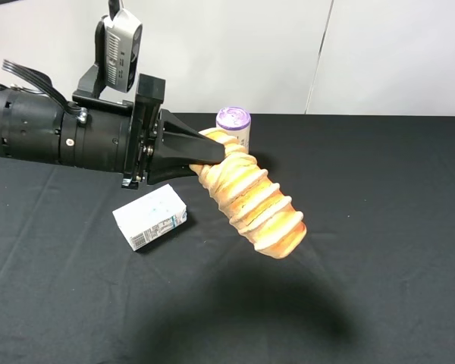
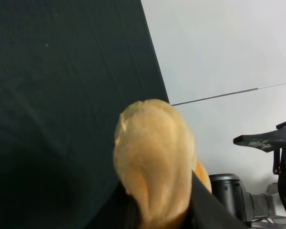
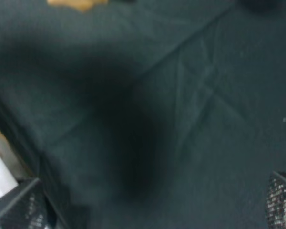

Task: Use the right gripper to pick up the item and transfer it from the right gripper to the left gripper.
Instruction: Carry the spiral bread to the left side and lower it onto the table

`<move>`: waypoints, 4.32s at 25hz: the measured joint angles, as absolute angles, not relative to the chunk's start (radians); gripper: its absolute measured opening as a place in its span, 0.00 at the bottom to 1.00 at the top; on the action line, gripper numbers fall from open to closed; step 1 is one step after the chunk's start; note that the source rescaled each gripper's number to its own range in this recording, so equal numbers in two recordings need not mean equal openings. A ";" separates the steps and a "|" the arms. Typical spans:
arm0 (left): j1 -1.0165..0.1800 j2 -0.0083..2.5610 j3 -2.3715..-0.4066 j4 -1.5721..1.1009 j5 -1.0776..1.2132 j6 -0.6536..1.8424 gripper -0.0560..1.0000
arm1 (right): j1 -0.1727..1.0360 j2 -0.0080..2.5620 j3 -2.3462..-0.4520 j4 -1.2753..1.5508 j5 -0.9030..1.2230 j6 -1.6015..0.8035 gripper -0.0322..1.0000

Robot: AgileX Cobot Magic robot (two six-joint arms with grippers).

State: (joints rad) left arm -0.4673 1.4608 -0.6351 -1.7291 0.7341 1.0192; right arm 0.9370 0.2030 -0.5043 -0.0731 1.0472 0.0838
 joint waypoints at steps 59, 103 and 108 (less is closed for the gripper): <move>-0.467 1.438 -1.254 -0.625 0.741 0.187 0.07 | 0.239 -0.006 -0.496 -0.069 1.026 0.081 1.00; -0.238 2.093 -1.773 -0.135 1.052 0.151 0.05 | 0.239 -0.006 -0.496 -0.069 1.026 0.081 1.00; -0.238 2.099 -1.773 -0.130 1.024 0.156 0.05 | 0.239 -0.006 -0.496 -0.069 1.026 0.081 1.00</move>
State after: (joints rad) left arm -0.2382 2.0986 -1.7725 -0.1299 1.0242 0.1558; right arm 0.2387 -0.0060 -0.4957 -0.0692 1.0261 0.0808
